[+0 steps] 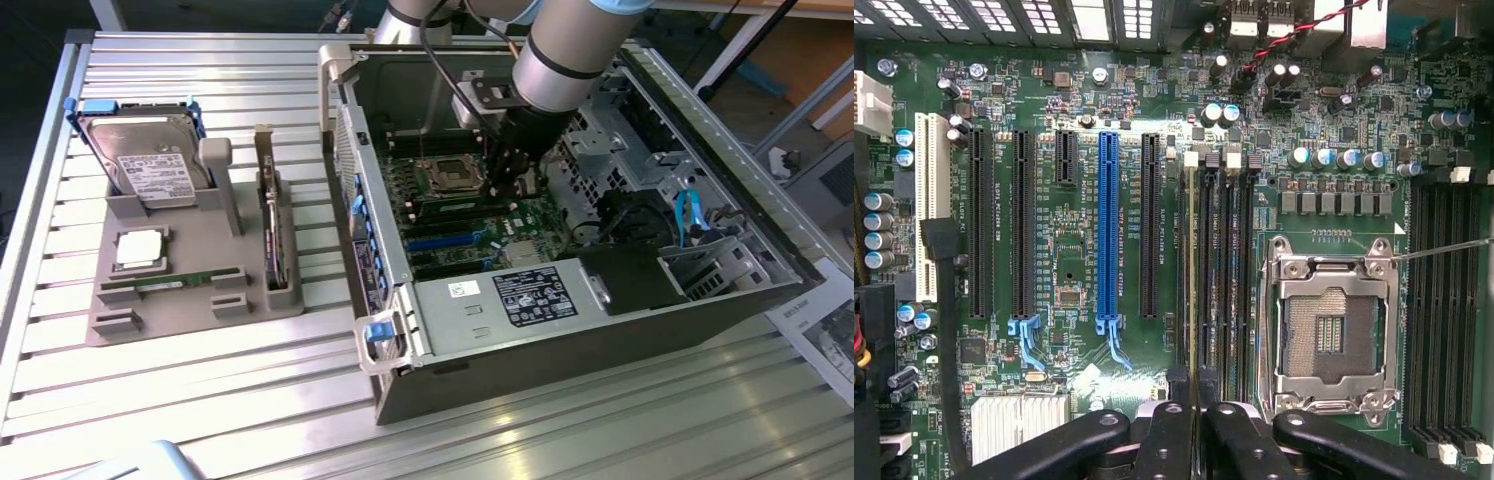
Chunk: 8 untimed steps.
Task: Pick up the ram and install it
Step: 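Insert the ram into the slot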
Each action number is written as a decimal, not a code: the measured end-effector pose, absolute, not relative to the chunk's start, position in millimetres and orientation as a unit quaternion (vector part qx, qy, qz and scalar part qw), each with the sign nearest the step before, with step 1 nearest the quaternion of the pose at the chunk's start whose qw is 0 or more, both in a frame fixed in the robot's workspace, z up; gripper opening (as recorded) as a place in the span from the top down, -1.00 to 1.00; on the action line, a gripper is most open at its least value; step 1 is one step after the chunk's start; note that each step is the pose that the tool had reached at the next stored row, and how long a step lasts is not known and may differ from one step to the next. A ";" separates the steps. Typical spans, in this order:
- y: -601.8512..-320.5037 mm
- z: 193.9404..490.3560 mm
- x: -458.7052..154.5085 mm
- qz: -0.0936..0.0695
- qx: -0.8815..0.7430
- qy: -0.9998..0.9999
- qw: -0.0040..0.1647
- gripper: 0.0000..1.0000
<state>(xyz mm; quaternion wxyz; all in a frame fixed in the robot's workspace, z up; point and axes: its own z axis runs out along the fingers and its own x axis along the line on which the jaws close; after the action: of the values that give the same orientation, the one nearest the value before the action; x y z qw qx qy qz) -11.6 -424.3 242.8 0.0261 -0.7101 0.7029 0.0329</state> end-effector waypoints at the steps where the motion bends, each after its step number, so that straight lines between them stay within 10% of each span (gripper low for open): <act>1: -424.3 242.8 -11.7 0.033 -0.710 0.703 0.026 0.76; 8: -424.3 242.7 -12.7 0.032 -0.701 0.711 0.026 0.76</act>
<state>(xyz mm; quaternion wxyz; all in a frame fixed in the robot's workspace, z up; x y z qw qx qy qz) -12.7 -424.3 242.7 0.0265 -0.7015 0.7115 0.0324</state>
